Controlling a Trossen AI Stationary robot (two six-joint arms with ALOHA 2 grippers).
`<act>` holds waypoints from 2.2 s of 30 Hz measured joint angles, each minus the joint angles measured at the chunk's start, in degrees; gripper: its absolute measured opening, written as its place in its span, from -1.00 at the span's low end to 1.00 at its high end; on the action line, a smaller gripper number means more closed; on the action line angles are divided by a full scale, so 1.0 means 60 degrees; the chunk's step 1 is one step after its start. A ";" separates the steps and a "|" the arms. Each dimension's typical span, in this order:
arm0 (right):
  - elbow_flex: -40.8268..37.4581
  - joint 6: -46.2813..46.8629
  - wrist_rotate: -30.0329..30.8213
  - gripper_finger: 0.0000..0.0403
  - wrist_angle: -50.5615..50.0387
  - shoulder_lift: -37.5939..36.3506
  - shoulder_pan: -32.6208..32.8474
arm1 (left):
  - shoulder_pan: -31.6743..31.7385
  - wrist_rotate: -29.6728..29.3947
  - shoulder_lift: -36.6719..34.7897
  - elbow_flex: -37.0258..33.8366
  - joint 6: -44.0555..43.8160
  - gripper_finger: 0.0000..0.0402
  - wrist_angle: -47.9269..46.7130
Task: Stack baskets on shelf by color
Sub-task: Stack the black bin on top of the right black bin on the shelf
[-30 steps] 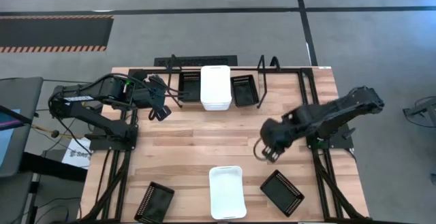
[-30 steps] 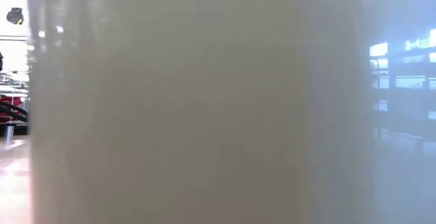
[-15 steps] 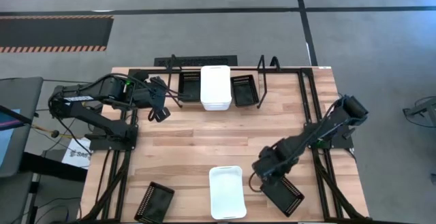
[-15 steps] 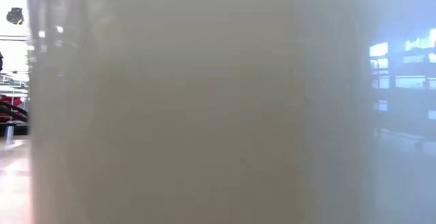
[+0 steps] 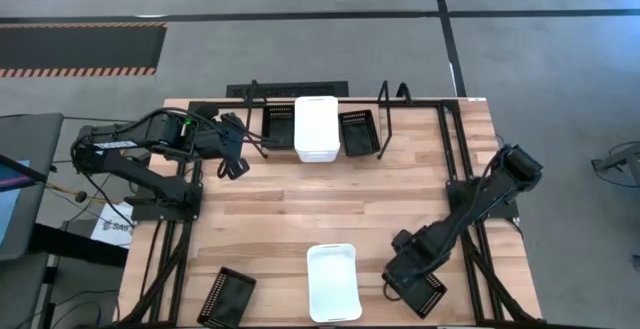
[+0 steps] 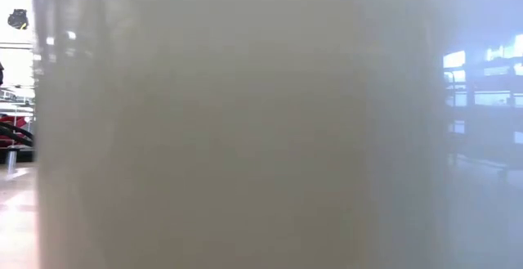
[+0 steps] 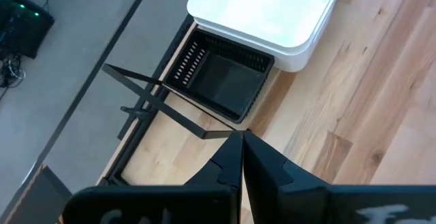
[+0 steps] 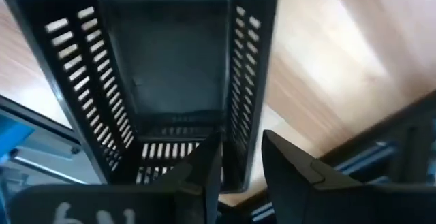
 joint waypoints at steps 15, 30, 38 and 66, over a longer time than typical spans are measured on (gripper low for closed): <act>-0.1902 -0.0284 -0.0002 -0.10 0.2150 0.0052 -0.0136 | 0.0000 0.0025 0.0000 0.0000 -0.0471 -1.00 0.0007; -0.0898 -0.0306 0.0437 -0.10 0.1090 -0.0441 -0.0816 | 0.0000 -0.0012 0.0000 0.0000 -0.0761 -1.00 0.0051; -0.0898 -0.0306 0.0040 -0.08 -0.0338 -0.0437 -0.0781 | 0.0000 -0.0056 0.0000 0.0000 -0.0750 -1.00 0.0051; -0.0959 0.1193 0.0009 -0.09 0.0856 -0.0423 -0.0581 | 0.0004 -0.0063 0.0000 0.0000 -0.0768 -1.00 0.0076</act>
